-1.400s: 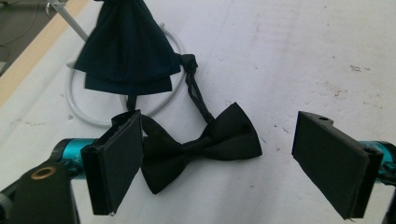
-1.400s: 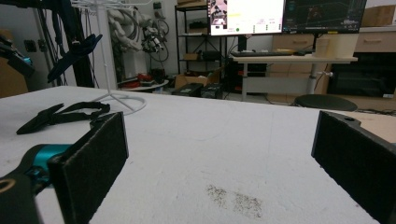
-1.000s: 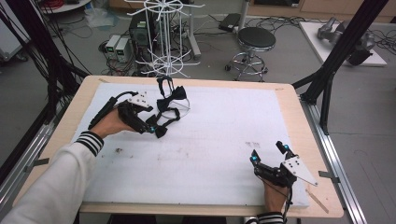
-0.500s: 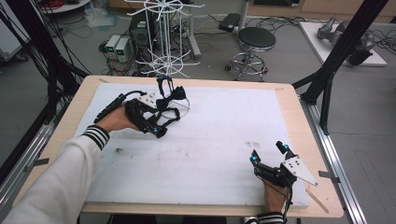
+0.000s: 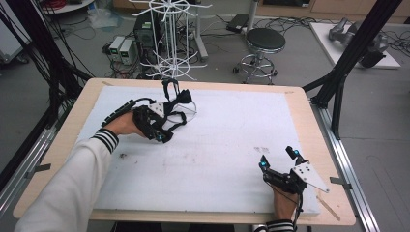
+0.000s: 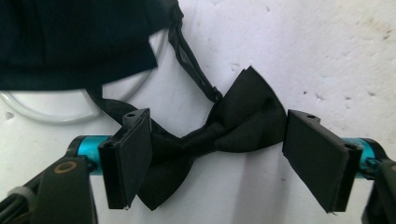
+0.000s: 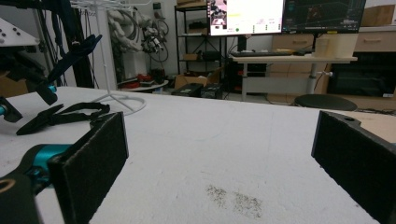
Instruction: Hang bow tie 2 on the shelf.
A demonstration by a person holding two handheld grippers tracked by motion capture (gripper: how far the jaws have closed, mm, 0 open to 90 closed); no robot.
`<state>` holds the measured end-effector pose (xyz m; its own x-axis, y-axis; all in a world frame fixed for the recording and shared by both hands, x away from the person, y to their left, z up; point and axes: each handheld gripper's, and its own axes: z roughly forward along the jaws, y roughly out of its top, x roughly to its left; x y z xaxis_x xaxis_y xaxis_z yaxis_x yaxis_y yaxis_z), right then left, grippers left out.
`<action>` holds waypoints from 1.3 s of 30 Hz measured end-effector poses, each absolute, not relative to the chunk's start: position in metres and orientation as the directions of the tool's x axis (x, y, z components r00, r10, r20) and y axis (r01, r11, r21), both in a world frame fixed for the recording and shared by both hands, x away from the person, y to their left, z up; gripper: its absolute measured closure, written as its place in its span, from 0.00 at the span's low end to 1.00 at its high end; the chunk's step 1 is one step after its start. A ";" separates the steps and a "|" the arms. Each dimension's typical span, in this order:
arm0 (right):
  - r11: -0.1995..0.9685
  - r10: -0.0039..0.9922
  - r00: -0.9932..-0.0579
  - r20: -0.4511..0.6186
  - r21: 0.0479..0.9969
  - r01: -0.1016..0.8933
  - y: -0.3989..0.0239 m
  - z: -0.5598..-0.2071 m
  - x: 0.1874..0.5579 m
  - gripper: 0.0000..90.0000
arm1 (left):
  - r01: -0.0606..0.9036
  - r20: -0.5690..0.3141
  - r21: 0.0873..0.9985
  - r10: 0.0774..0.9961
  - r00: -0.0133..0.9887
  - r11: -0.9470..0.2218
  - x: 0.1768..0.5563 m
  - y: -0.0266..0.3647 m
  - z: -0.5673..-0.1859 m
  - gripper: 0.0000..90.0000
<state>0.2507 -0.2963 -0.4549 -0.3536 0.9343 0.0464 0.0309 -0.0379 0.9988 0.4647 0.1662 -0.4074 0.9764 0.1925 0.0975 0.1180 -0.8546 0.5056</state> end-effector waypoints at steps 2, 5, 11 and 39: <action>-0.038 0.935 -0.352 0.047 0.999 0.031 -0.296 -0.455 0.251 0.03 | 0.113 0.101 0.493 0.186 0.977 -0.862 0.465 0.165 -0.410 0.29; -0.039 0.935 -0.352 0.047 0.999 0.031 -0.296 -0.455 0.251 0.03 | 0.111 0.103 0.497 0.185 0.977 -0.861 0.465 0.164 -0.411 0.29; -0.037 0.935 -0.352 0.046 0.999 0.030 -0.297 -0.455 0.251 0.03 | 0.081 0.118 0.504 0.162 0.980 -0.860 0.466 0.165 -0.410 0.31; -0.041 0.934 -0.354 0.048 0.999 0.029 -0.297 -0.455 0.251 0.03 | 0.097 0.083 0.448 0.149 0.985 -0.889 0.468 0.161 -0.417 0.40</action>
<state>0.2506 -0.2969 -0.4550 -0.3538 0.9341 0.0484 0.0290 -0.0408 0.9987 0.4679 0.1606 -0.4174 0.9853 0.1493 0.0829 0.0970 -0.8885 0.4484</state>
